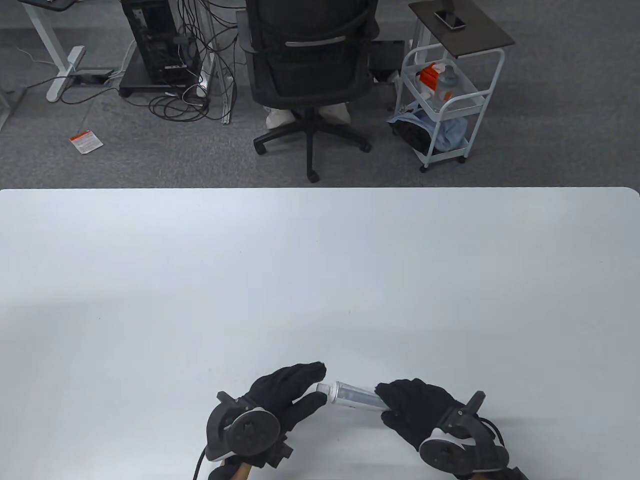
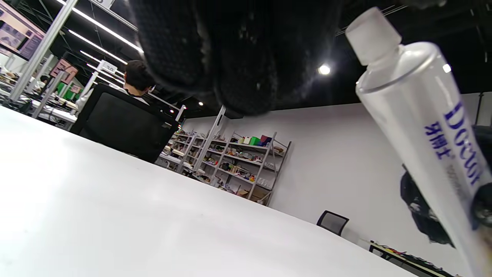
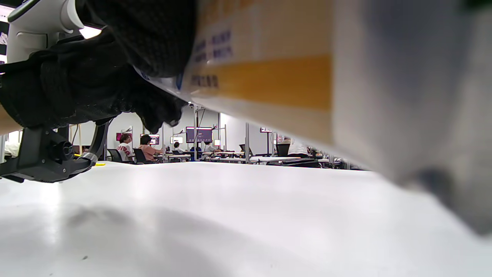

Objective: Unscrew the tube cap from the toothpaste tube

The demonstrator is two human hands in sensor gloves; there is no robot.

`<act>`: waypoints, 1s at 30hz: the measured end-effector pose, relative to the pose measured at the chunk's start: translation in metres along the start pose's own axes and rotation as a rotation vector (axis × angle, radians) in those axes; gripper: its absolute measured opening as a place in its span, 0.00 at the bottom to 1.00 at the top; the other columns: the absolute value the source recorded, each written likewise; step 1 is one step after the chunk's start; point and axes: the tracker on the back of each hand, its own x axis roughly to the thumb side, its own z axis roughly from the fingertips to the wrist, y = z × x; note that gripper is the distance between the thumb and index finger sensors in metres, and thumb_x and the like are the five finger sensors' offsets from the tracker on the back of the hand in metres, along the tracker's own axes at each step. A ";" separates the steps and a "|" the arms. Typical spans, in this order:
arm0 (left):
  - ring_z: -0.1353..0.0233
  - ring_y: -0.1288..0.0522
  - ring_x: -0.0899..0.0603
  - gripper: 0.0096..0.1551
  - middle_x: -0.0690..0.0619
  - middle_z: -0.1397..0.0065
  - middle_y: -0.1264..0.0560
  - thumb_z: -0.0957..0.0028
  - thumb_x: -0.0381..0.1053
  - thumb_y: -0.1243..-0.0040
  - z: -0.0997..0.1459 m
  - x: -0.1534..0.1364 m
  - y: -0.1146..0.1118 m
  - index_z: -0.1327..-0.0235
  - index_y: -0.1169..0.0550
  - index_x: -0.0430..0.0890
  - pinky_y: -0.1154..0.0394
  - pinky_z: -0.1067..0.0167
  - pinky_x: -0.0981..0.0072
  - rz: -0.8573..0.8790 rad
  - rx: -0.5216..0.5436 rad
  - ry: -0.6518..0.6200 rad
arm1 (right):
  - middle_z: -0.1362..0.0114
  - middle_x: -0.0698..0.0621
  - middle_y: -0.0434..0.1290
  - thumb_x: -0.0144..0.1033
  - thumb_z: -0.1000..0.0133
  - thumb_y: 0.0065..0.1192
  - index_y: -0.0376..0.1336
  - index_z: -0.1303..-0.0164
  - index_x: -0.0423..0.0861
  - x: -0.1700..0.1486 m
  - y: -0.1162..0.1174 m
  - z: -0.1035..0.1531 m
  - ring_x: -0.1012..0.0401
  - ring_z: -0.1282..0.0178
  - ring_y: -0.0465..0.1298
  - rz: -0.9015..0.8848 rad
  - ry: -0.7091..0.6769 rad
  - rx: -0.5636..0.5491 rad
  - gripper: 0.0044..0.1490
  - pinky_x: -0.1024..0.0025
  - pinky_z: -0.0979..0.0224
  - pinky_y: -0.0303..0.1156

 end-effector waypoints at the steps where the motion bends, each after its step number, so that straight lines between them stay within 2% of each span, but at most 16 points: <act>1: 0.28 0.19 0.50 0.39 0.58 0.22 0.25 0.44 0.71 0.55 0.000 0.000 0.001 0.20 0.33 0.59 0.19 0.35 0.56 0.012 -0.001 -0.008 | 0.30 0.30 0.67 0.37 0.40 0.62 0.56 0.25 0.38 -0.001 0.000 0.000 0.38 0.40 0.73 -0.005 0.002 -0.002 0.35 0.49 0.44 0.74; 5: 0.28 0.18 0.53 0.34 0.62 0.24 0.24 0.44 0.68 0.48 -0.001 0.002 0.002 0.23 0.32 0.63 0.19 0.35 0.59 0.008 -0.019 -0.022 | 0.30 0.30 0.67 0.37 0.40 0.62 0.56 0.25 0.38 -0.001 -0.001 0.000 0.38 0.40 0.73 -0.007 0.002 -0.003 0.35 0.49 0.44 0.74; 9: 0.42 0.14 0.59 0.26 0.65 0.36 0.17 0.43 0.64 0.46 -0.002 0.004 -0.001 0.31 0.25 0.63 0.16 0.42 0.67 -0.018 -0.023 -0.019 | 0.30 0.30 0.67 0.37 0.40 0.62 0.56 0.25 0.38 0.002 0.000 0.000 0.38 0.40 0.73 0.004 -0.010 0.004 0.35 0.49 0.44 0.74; 11: 0.49 0.12 0.58 0.26 0.63 0.44 0.14 0.43 0.66 0.49 -0.002 0.003 -0.001 0.37 0.20 0.59 0.15 0.47 0.67 -0.006 -0.014 -0.001 | 0.30 0.30 0.67 0.37 0.40 0.62 0.56 0.25 0.38 0.003 0.001 0.000 0.37 0.40 0.73 0.001 -0.014 0.007 0.35 0.49 0.44 0.74; 13: 0.56 0.11 0.57 0.27 0.62 0.53 0.11 0.42 0.68 0.55 -0.002 0.001 -0.003 0.47 0.16 0.58 0.15 0.51 0.67 0.012 0.000 0.021 | 0.30 0.30 0.67 0.37 0.40 0.62 0.57 0.25 0.38 0.003 0.001 0.000 0.38 0.40 0.73 -0.008 -0.023 0.007 0.35 0.49 0.44 0.74; 14: 0.57 0.11 0.57 0.28 0.61 0.55 0.11 0.42 0.68 0.56 -0.002 0.000 -0.003 0.49 0.15 0.57 0.15 0.52 0.66 0.019 -0.001 0.027 | 0.30 0.30 0.67 0.37 0.40 0.62 0.56 0.25 0.38 0.004 0.001 0.000 0.37 0.40 0.73 -0.007 -0.025 0.011 0.35 0.49 0.44 0.74; 16: 0.56 0.11 0.55 0.30 0.60 0.53 0.11 0.41 0.69 0.58 -0.002 -0.001 -0.003 0.48 0.15 0.57 0.15 0.52 0.64 0.019 -0.005 0.032 | 0.30 0.30 0.67 0.38 0.40 0.62 0.56 0.25 0.38 0.005 0.001 0.000 0.38 0.40 0.73 0.004 -0.023 0.009 0.35 0.49 0.44 0.74; 20: 0.35 0.16 0.51 0.38 0.58 0.29 0.20 0.44 0.72 0.58 0.000 -0.002 -0.001 0.24 0.28 0.57 0.18 0.39 0.57 0.044 -0.003 0.010 | 0.30 0.30 0.67 0.37 0.40 0.62 0.56 0.25 0.38 0.001 -0.001 0.000 0.38 0.40 0.73 -0.006 -0.007 0.000 0.35 0.49 0.44 0.74; 22: 0.29 0.19 0.51 0.38 0.59 0.23 0.24 0.44 0.71 0.53 0.000 -0.002 0.001 0.21 0.33 0.60 0.19 0.35 0.56 0.059 -0.013 -0.011 | 0.30 0.30 0.67 0.37 0.40 0.62 0.56 0.25 0.38 0.000 -0.002 0.000 0.38 0.40 0.73 -0.010 -0.001 -0.005 0.35 0.49 0.44 0.74; 26: 0.31 0.17 0.55 0.32 0.63 0.25 0.23 0.43 0.66 0.47 -0.001 0.002 0.001 0.24 0.32 0.64 0.18 0.36 0.60 0.022 -0.026 -0.022 | 0.30 0.30 0.67 0.37 0.40 0.62 0.56 0.25 0.38 0.000 -0.002 0.001 0.38 0.40 0.73 -0.017 -0.004 -0.008 0.35 0.49 0.44 0.74; 30: 0.44 0.13 0.59 0.26 0.64 0.39 0.16 0.43 0.65 0.47 -0.002 0.003 -0.001 0.33 0.24 0.61 0.15 0.43 0.67 0.022 -0.027 -0.013 | 0.30 0.30 0.67 0.37 0.40 0.62 0.57 0.25 0.38 0.003 -0.001 0.001 0.38 0.40 0.73 -0.005 -0.014 -0.004 0.35 0.49 0.45 0.74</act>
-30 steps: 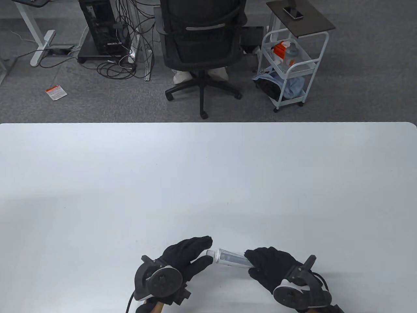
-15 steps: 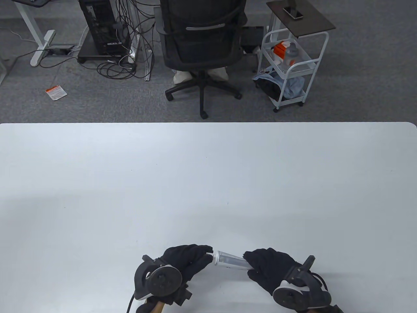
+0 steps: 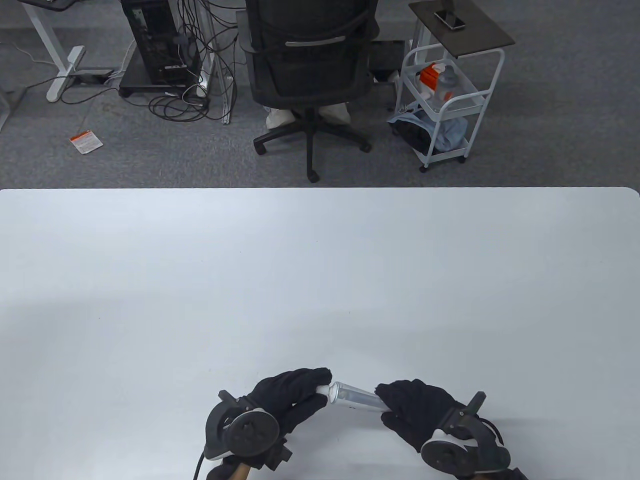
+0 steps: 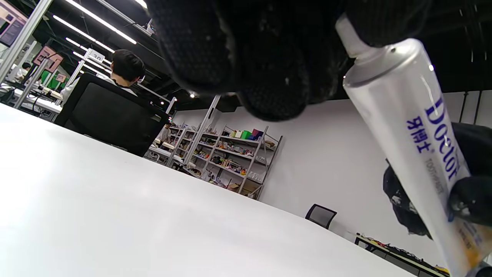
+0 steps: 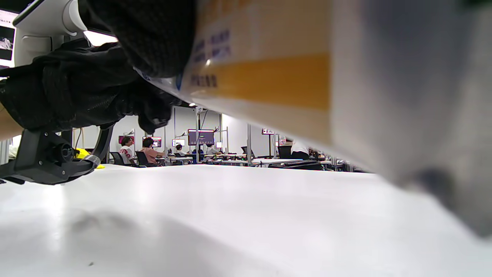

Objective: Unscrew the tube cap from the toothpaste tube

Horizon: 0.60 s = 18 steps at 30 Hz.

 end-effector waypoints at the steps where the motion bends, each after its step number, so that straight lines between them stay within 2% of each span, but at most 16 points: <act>1: 0.47 0.13 0.59 0.26 0.64 0.42 0.15 0.43 0.66 0.48 0.000 -0.001 0.000 0.35 0.22 0.60 0.15 0.45 0.68 0.008 0.002 0.005 | 0.30 0.30 0.67 0.37 0.40 0.62 0.57 0.25 0.38 0.000 0.000 0.000 0.38 0.41 0.73 -0.008 -0.003 0.002 0.35 0.49 0.45 0.74; 4: 0.54 0.12 0.58 0.27 0.62 0.51 0.12 0.41 0.68 0.55 0.000 -0.003 -0.002 0.44 0.17 0.58 0.15 0.50 0.67 0.034 0.006 0.021 | 0.30 0.30 0.67 0.37 0.40 0.62 0.57 0.25 0.38 0.001 0.001 0.000 0.38 0.41 0.73 -0.011 -0.010 0.002 0.35 0.49 0.45 0.74; 7: 0.57 0.12 0.57 0.27 0.61 0.55 0.12 0.41 0.68 0.56 -0.001 -0.005 -0.001 0.48 0.15 0.58 0.15 0.52 0.66 0.067 0.013 0.044 | 0.30 0.30 0.67 0.38 0.40 0.62 0.56 0.25 0.38 0.001 0.001 0.000 0.38 0.41 0.73 -0.008 -0.008 0.003 0.35 0.49 0.45 0.74; 12: 0.54 0.12 0.56 0.27 0.60 0.50 0.12 0.41 0.68 0.53 0.001 -0.012 0.008 0.43 0.17 0.56 0.15 0.50 0.65 0.077 0.066 0.103 | 0.30 0.30 0.67 0.38 0.40 0.62 0.56 0.25 0.38 -0.003 0.000 0.000 0.38 0.40 0.73 0.005 0.020 0.001 0.35 0.49 0.44 0.74; 15: 0.47 0.13 0.55 0.27 0.59 0.42 0.15 0.42 0.65 0.47 0.000 -0.015 0.011 0.34 0.21 0.56 0.16 0.46 0.64 -0.131 -0.003 0.188 | 0.30 0.30 0.67 0.38 0.40 0.62 0.56 0.25 0.38 -0.007 0.001 0.000 0.38 0.40 0.73 0.005 0.039 0.010 0.35 0.49 0.45 0.74; 18: 0.43 0.14 0.57 0.28 0.60 0.37 0.17 0.43 0.63 0.44 -0.004 -0.015 -0.003 0.30 0.24 0.58 0.16 0.42 0.65 -0.504 -0.160 0.247 | 0.30 0.30 0.67 0.37 0.40 0.62 0.57 0.25 0.38 -0.009 0.003 0.000 0.38 0.40 0.73 0.015 0.047 0.018 0.35 0.49 0.45 0.74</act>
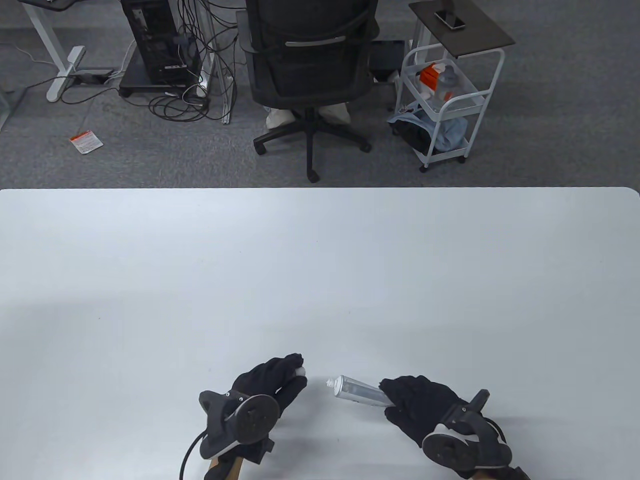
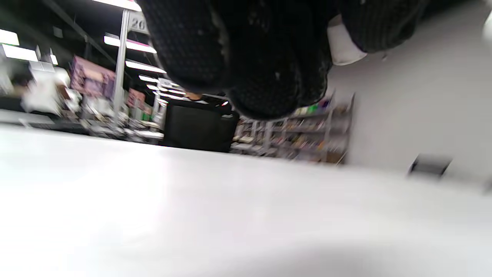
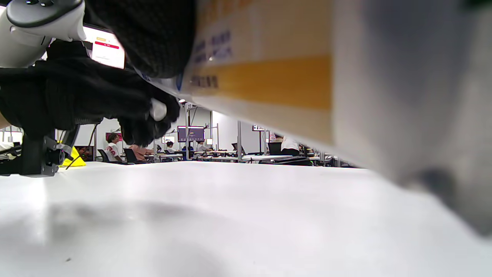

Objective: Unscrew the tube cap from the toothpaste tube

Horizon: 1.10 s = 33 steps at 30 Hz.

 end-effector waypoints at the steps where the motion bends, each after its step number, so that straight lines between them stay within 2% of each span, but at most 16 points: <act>1: 0.42 0.14 0.57 0.28 0.60 0.37 0.17 0.44 0.63 0.43 -0.003 0.004 -0.006 0.29 0.25 0.58 0.16 0.41 0.65 -0.088 -0.059 -0.003 | 0.30 0.30 0.67 0.38 0.40 0.62 0.57 0.25 0.39 0.000 0.000 0.000 0.38 0.40 0.73 0.001 0.000 0.002 0.35 0.49 0.45 0.74; 4: 0.40 0.15 0.56 0.28 0.60 0.36 0.18 0.44 0.62 0.43 -0.008 0.014 -0.026 0.29 0.25 0.60 0.17 0.39 0.63 -0.281 -0.226 -0.030 | 0.30 0.30 0.67 0.38 0.40 0.62 0.57 0.25 0.38 0.000 0.000 0.000 0.38 0.40 0.73 0.003 -0.002 0.006 0.35 0.49 0.45 0.74; 8: 0.39 0.16 0.56 0.28 0.61 0.35 0.19 0.44 0.62 0.43 -0.012 0.021 -0.042 0.29 0.26 0.60 0.18 0.38 0.62 -0.440 -0.313 -0.052 | 0.30 0.30 0.67 0.38 0.40 0.62 0.57 0.25 0.38 0.001 0.000 0.000 0.38 0.40 0.73 0.002 -0.005 0.010 0.35 0.49 0.45 0.74; 15: 0.39 0.16 0.56 0.29 0.60 0.36 0.19 0.45 0.64 0.44 -0.014 0.023 -0.051 0.30 0.25 0.60 0.18 0.37 0.61 -0.457 -0.361 -0.064 | 0.30 0.30 0.67 0.38 0.40 0.62 0.57 0.25 0.38 0.001 0.000 -0.001 0.38 0.40 0.73 0.000 -0.009 0.010 0.35 0.49 0.45 0.74; 24: 0.39 0.17 0.55 0.32 0.60 0.35 0.20 0.47 0.68 0.46 -0.013 0.022 -0.045 0.29 0.26 0.60 0.18 0.37 0.60 -0.456 -0.371 -0.057 | 0.30 0.30 0.67 0.38 0.40 0.62 0.57 0.25 0.39 0.001 0.001 -0.001 0.38 0.40 0.73 0.003 -0.006 0.018 0.35 0.49 0.45 0.74; 27: 0.36 0.17 0.54 0.34 0.60 0.32 0.20 0.47 0.70 0.49 -0.010 0.014 -0.033 0.28 0.27 0.60 0.18 0.37 0.59 -0.411 -0.321 -0.025 | 0.30 0.30 0.67 0.38 0.40 0.62 0.56 0.25 0.39 -0.004 0.001 -0.001 0.38 0.40 0.73 0.000 0.020 0.023 0.35 0.49 0.45 0.74; 31: 0.24 0.22 0.47 0.38 0.56 0.20 0.26 0.44 0.71 0.56 -0.002 -0.003 -0.010 0.20 0.33 0.59 0.22 0.31 0.50 -0.316 -0.059 0.060 | 0.30 0.30 0.67 0.37 0.40 0.62 0.56 0.25 0.38 -0.023 0.009 -0.005 0.37 0.40 0.73 0.013 0.159 0.137 0.35 0.49 0.44 0.74; 33: 0.18 0.26 0.44 0.39 0.54 0.14 0.31 0.43 0.71 0.59 0.001 -0.008 -0.005 0.18 0.35 0.59 0.24 0.28 0.45 -0.299 0.022 0.072 | 0.30 0.30 0.67 0.37 0.39 0.62 0.56 0.25 0.38 -0.034 0.018 -0.007 0.37 0.40 0.73 0.038 0.226 0.204 0.35 0.49 0.45 0.74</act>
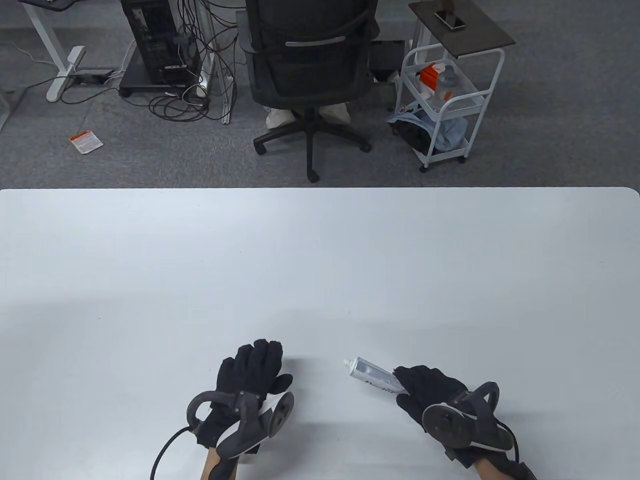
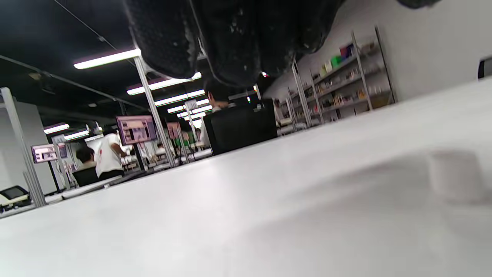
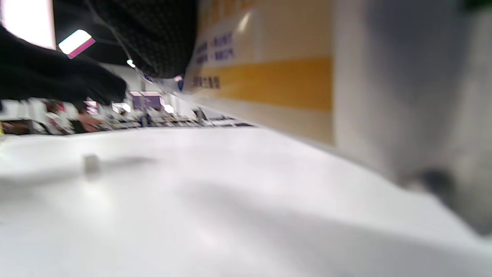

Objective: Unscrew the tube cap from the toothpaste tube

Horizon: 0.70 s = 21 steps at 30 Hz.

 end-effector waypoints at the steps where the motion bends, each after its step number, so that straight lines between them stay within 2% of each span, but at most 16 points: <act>1: 0.17 0.29 0.43 0.40 0.54 0.13 0.33 0.43 0.71 0.60 0.001 -0.001 0.000 0.17 0.37 0.59 0.25 0.28 0.44 0.005 0.011 0.003 | 0.30 0.29 0.67 0.37 0.39 0.62 0.56 0.25 0.37 -0.005 0.005 -0.003 0.37 0.40 0.73 0.010 0.029 0.036 0.35 0.48 0.45 0.74; 6: 0.10 0.41 0.39 0.44 0.53 0.07 0.45 0.43 0.72 0.63 0.000 0.005 -0.004 0.13 0.45 0.59 0.33 0.22 0.35 0.015 -0.016 -0.040 | 0.30 0.29 0.66 0.35 0.39 0.61 0.56 0.25 0.37 -0.018 0.026 -0.014 0.36 0.40 0.72 0.023 0.093 0.183 0.34 0.48 0.44 0.73; 10: 0.08 0.49 0.36 0.47 0.50 0.06 0.52 0.43 0.74 0.65 -0.001 0.010 -0.008 0.11 0.50 0.57 0.40 0.21 0.29 0.001 -0.064 -0.060 | 0.29 0.29 0.66 0.35 0.38 0.61 0.56 0.24 0.37 -0.018 0.033 -0.018 0.36 0.38 0.72 0.042 0.096 0.243 0.34 0.47 0.43 0.74; 17: 0.08 0.52 0.34 0.48 0.49 0.05 0.55 0.44 0.75 0.67 -0.001 0.013 -0.009 0.10 0.53 0.57 0.45 0.21 0.24 0.010 -0.090 -0.078 | 0.28 0.29 0.65 0.34 0.37 0.60 0.55 0.23 0.38 -0.019 0.034 -0.019 0.36 0.36 0.71 0.047 0.129 0.262 0.34 0.46 0.40 0.73; 21: 0.08 0.52 0.34 0.48 0.49 0.05 0.55 0.44 0.75 0.67 -0.001 0.013 -0.010 0.10 0.53 0.57 0.45 0.21 0.24 0.013 -0.089 -0.078 | 0.26 0.31 0.64 0.35 0.38 0.61 0.54 0.22 0.41 -0.017 0.032 -0.019 0.38 0.33 0.71 0.125 0.161 0.246 0.35 0.44 0.36 0.72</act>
